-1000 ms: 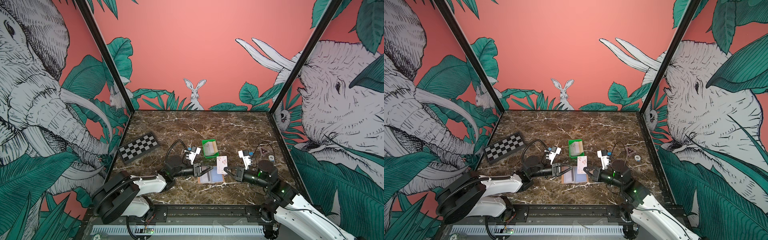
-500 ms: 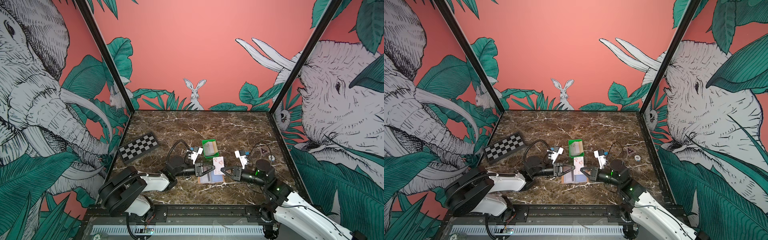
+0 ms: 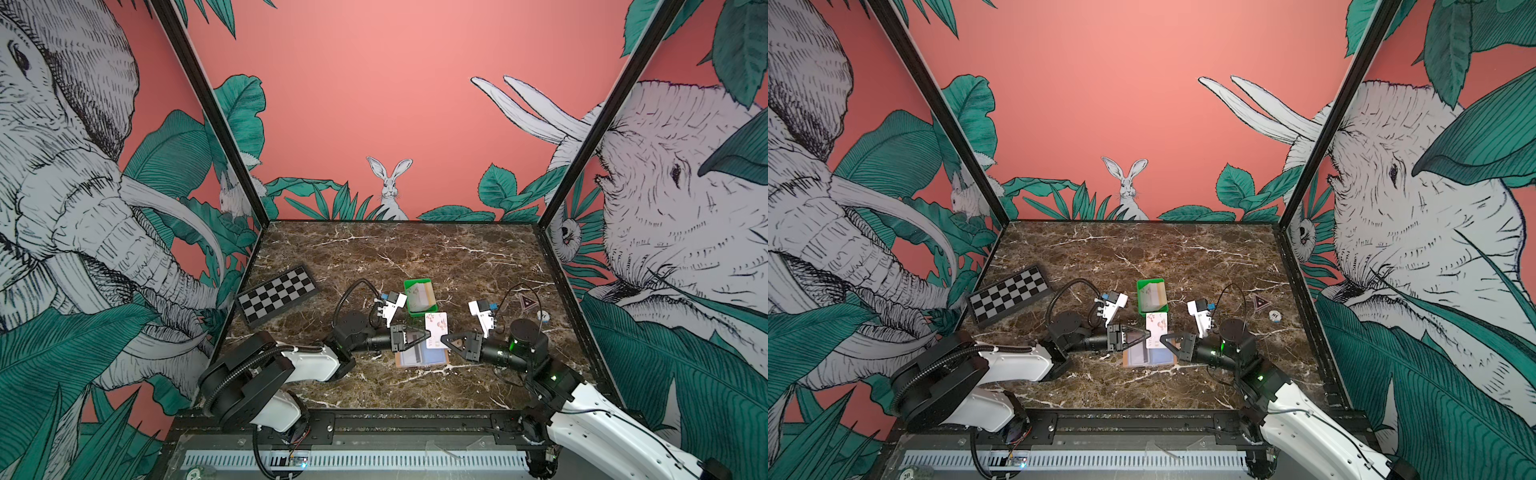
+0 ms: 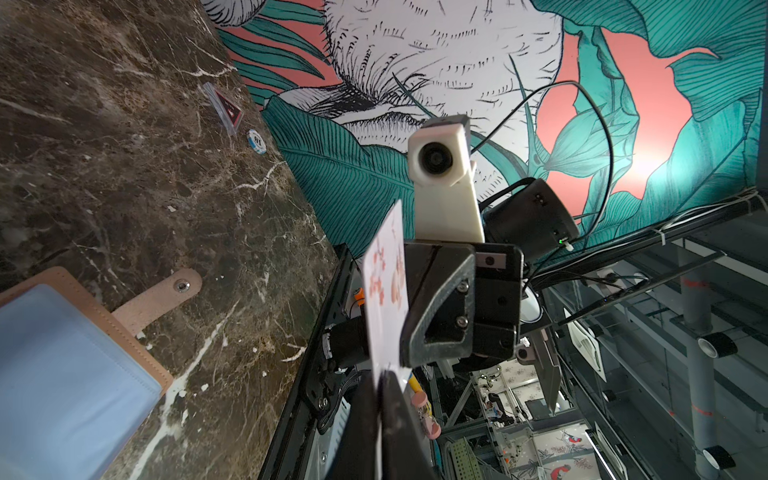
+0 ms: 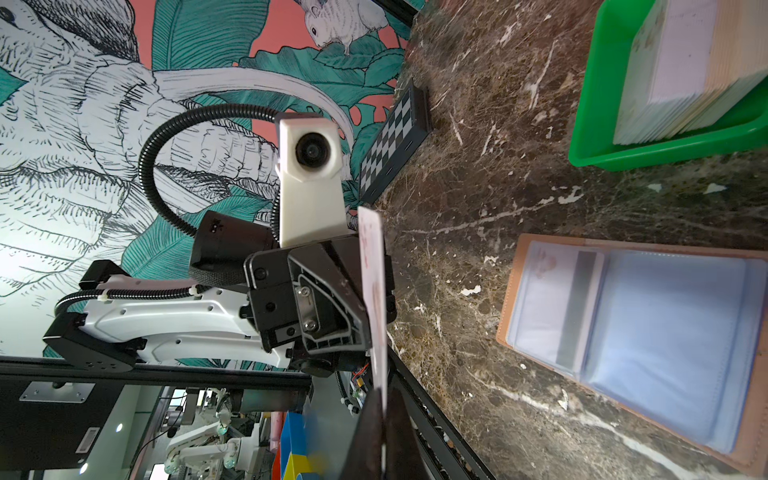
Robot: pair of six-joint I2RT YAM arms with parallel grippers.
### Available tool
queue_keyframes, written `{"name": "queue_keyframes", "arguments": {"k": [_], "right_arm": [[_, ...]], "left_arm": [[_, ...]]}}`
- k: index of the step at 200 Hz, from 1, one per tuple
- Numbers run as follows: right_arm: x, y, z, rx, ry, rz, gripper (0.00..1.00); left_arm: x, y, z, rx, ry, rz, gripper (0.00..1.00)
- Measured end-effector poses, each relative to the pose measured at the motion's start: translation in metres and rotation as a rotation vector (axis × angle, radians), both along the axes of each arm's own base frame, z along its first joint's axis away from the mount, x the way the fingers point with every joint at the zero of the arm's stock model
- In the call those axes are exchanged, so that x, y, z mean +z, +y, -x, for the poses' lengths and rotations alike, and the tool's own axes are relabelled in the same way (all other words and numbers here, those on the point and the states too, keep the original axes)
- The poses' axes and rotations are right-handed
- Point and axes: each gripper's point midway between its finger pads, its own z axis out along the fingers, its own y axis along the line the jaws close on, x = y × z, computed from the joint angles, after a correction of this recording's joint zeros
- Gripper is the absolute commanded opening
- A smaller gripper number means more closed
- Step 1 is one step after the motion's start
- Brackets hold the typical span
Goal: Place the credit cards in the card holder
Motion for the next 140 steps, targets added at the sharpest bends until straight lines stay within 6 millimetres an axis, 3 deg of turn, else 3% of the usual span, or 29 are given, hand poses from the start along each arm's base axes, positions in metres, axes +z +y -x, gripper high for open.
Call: {"name": "queue_keyframes", "arguments": {"k": [18,57,140], "right_arm": [[-0.003,0.000,-0.001,-0.003,0.004,0.011,0.00],[-0.012,-0.004,-0.002,-0.013,0.003,0.057,0.13],[-0.053,-0.025,-0.008,-0.091,0.057,0.272,0.18]], "left_arm": [[-0.001,0.000,0.000,-0.001,0.003,-0.003,0.01],[-0.006,-0.001,0.001,-0.003,0.007,-0.023,0.00],[-0.030,0.007,-0.008,0.069,-0.024,-0.216,0.00]]}}
